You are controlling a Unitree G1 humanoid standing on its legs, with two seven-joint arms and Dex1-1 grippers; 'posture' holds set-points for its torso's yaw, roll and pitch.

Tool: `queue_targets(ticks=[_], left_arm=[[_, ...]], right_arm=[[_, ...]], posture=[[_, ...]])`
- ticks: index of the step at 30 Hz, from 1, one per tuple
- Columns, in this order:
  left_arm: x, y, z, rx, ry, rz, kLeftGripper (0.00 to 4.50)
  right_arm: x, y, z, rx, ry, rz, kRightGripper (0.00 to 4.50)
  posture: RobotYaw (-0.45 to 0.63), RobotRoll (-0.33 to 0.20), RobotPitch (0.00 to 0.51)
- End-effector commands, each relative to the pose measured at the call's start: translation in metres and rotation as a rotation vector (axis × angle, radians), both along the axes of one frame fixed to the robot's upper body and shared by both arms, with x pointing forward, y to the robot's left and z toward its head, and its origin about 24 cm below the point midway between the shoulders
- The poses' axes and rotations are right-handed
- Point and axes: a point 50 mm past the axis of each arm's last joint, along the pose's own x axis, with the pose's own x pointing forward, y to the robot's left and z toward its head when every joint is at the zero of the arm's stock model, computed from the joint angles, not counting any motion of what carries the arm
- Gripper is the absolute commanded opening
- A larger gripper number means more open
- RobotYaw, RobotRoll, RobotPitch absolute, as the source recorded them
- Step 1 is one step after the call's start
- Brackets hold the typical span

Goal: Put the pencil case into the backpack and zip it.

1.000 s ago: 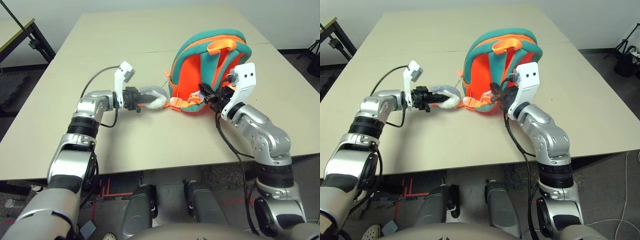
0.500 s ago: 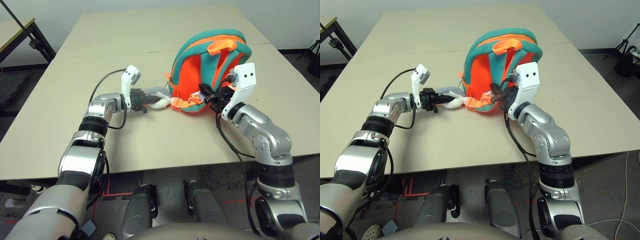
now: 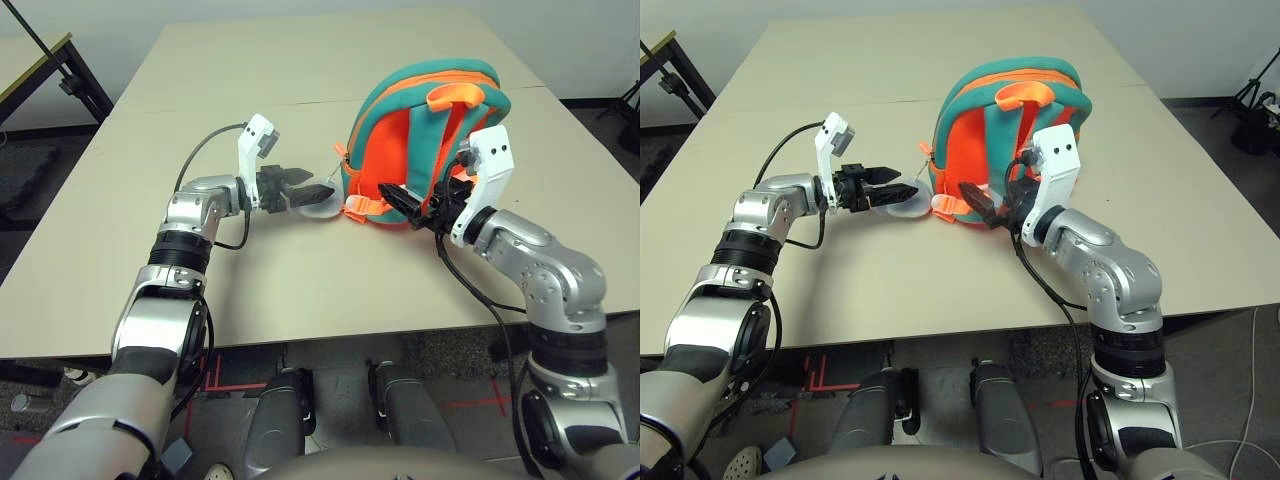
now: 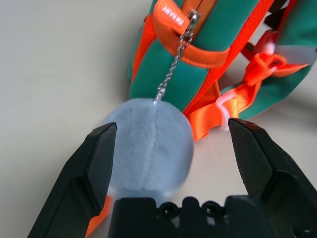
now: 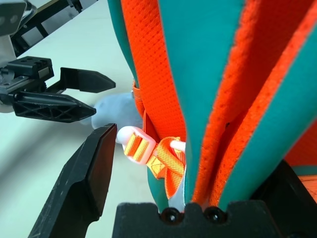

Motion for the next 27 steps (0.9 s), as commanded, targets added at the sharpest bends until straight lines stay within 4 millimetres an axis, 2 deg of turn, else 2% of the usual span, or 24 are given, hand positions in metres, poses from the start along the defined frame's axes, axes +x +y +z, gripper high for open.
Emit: queue_targets(ticks=[1, 12, 15, 27], left_arm=[[0.0, -0.001, 0.002, -0.001, -0.011, -0.001, 4.5], [0.001, -0.002, 0.005, -0.004, -0.027, -0.004, 4.5], [-0.001, 0.003, 0.008, -0.007, -0.037, 0.006, 4.5], [-0.01, 0.026, 0.013, -0.008, -0.047, 0.077, 4.5]], right_arm=[[-0.007, -0.008, 0.002, -0.008, 0.018, 0.011, 4.45], [-0.006, -0.047, -0.002, -0.036, 0.032, -0.148, 4.45], [-0.007, -0.068, -0.003, -0.047, 0.043, -0.204, 4.45], [-0.012, -0.116, -0.008, -0.07, 0.05, -0.31, 4.45]], posture=[[-0.17, 0.0, 0.122], [-0.19, 0.0, 0.124], [-0.19, 0.0, 0.126], [-0.18, 0.0, 0.126]])
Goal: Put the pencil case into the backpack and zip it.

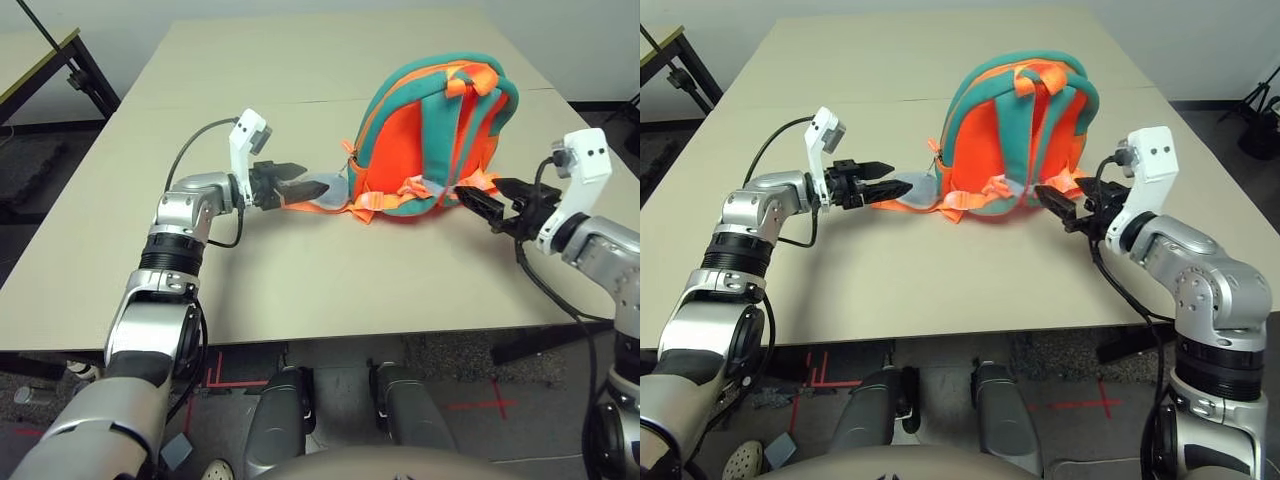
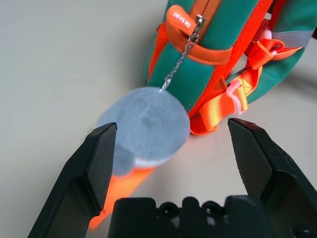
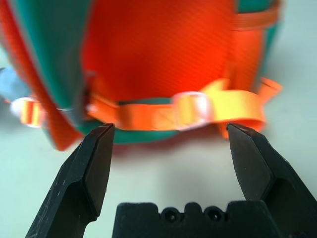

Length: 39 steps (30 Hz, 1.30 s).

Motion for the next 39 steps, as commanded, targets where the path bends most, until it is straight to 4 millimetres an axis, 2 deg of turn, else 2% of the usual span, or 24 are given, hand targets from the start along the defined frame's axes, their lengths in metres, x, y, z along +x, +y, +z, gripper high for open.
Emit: queue_targets(ticks=[1, 4, 11, 21, 29, 39], left_arm=[[-0.003, 0.007, 0.003, -0.021, -0.011, 0.032, 4.5], [-0.005, 0.015, 0.004, -0.038, -0.05, 0.092, 4.5], [0.0, 0.048, 0.001, -0.08, -0.18, 0.434, 4.5], [-0.012, 0.099, -0.016, -0.06, -0.226, 0.857, 4.5], [-0.029, 0.126, -0.031, -0.016, -0.231, 1.041, 4.5], [-0.033, 0.147, -0.037, 0.016, -0.239, 1.16, 4.5]], right_arm=[[0.0, -0.011, -0.001, -0.013, -0.028, -0.053, 4.45], [0.004, -0.018, -0.004, -0.02, -0.062, -0.139, 4.45], [0.016, -0.035, -0.016, 0.023, -0.17, -0.364, 4.45], [0.028, -0.049, -0.031, 0.032, -0.245, -0.471, 4.45], [0.031, -0.049, -0.043, 0.028, -0.251, -0.472, 4.45], [0.032, -0.048, -0.044, 0.031, -0.257, -0.47, 4.45]], posture=[[-0.18, 0.0, 0.126], [-0.18, 0.0, 0.126], [-0.15, 0.0, 0.132], [-0.1, 0.0, 0.147], [-0.07, 0.0, 0.158], [-0.07, 0.0, 0.161]])
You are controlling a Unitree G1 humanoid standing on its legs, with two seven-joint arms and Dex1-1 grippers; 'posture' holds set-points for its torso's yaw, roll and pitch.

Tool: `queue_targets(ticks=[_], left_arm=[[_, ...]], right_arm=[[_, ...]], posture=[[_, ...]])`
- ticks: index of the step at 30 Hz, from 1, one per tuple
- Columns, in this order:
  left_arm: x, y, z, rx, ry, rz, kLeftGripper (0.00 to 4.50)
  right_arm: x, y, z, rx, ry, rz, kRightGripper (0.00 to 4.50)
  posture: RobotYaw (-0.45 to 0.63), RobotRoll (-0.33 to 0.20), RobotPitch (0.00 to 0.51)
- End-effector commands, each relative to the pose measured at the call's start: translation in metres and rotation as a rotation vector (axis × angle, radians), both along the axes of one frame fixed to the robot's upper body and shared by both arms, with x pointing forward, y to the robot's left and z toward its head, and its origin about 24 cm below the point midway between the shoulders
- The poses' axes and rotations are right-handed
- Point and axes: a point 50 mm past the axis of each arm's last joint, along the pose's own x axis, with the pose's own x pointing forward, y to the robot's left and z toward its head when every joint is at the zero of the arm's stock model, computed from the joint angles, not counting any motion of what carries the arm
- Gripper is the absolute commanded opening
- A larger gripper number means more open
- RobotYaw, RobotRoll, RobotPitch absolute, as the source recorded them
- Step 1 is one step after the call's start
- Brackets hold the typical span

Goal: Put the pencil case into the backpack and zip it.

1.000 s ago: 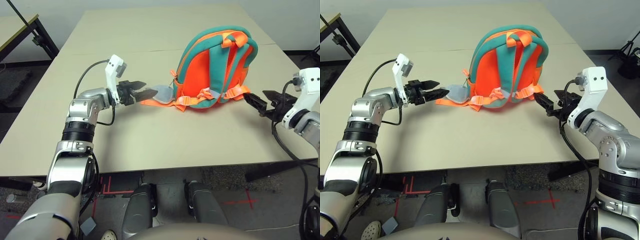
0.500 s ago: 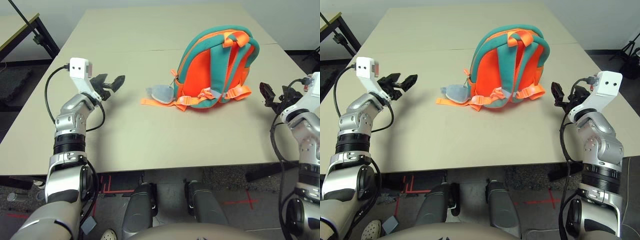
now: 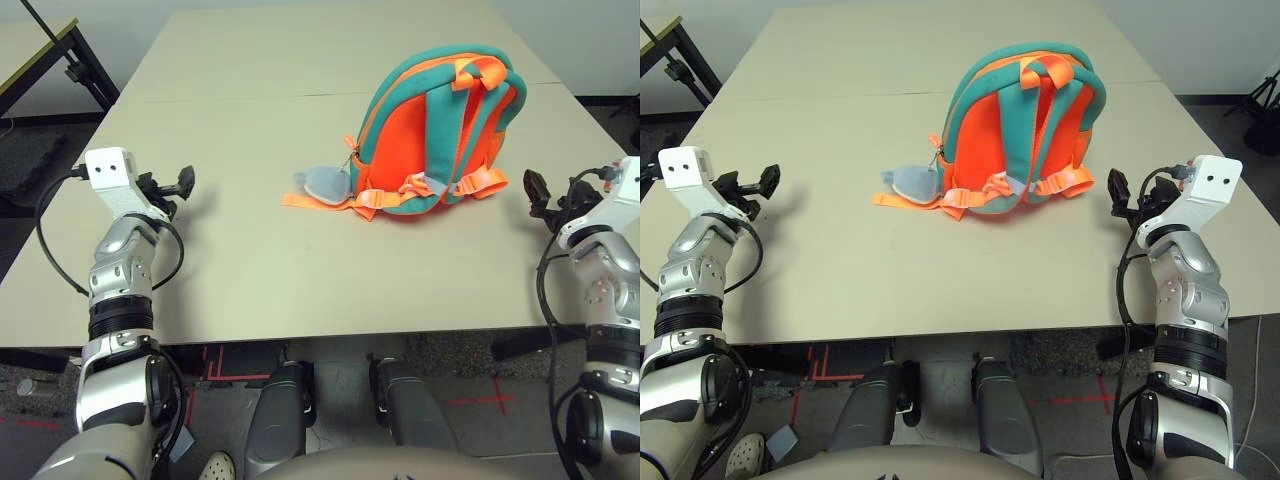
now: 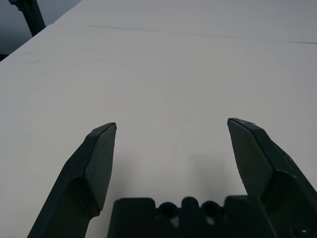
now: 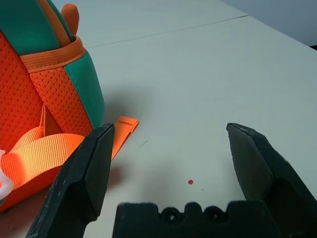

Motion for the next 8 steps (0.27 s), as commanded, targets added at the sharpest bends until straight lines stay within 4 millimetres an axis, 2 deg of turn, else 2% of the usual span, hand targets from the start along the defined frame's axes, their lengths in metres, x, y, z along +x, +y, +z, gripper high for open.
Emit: queue_targets(ticks=[1, 8], left_arm=[[-0.0013, 0.0074, -0.0035, 0.01, 0.011, 0.034, 4.5], [-0.0004, 0.0044, -0.0073, 0.014, 0.011, 0.027, 4.5]], right_arm=[[0.0009, 0.0029, -0.0032, 0.003, 0.002, 0.004, 4.45], [0.0025, 0.0053, -0.005, 0.003, 0.004, 0.012, 4.45]], posture=[[-0.07, 0.0, 0.162], [-0.06, 0.0, 0.16]])
